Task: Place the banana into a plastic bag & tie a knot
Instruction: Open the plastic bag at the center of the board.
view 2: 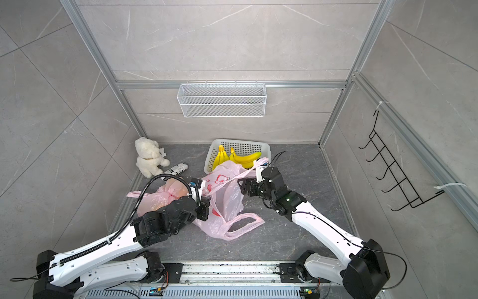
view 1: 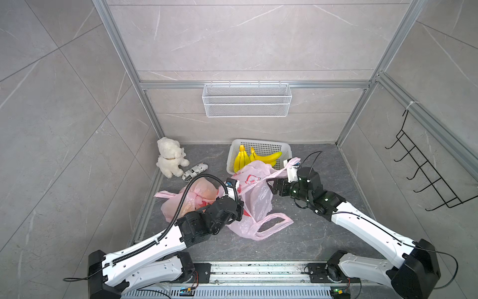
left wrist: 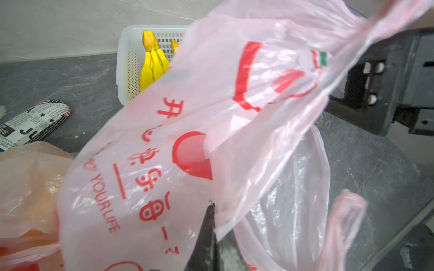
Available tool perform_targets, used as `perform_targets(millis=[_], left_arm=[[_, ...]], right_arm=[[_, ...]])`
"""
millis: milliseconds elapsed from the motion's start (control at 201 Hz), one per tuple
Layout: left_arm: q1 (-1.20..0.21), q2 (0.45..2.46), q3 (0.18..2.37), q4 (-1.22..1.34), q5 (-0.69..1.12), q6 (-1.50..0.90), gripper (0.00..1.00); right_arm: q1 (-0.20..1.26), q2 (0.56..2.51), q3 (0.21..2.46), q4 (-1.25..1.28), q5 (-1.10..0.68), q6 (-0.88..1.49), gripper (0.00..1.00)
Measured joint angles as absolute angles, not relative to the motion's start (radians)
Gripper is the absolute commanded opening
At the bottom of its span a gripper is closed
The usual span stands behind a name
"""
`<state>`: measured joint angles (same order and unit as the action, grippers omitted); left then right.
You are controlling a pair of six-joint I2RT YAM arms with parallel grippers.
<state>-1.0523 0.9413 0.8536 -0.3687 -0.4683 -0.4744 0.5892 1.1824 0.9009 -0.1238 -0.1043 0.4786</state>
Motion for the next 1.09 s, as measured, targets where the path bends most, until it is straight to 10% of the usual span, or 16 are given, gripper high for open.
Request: perform_targets(millis=[478,1090], left_arm=[[-0.904,1.064,0.989,-0.382,-0.369,-0.535,0.00],[-0.715,1.008,1.032,-0.517,-0.329,-0.575,0.00]], right_arm=[[0.646,1.250,0.811,-0.119,-0.266,0.424,0.99],[0.552,1.010,0.723,-0.034,-0.260,0.479,0.95]])
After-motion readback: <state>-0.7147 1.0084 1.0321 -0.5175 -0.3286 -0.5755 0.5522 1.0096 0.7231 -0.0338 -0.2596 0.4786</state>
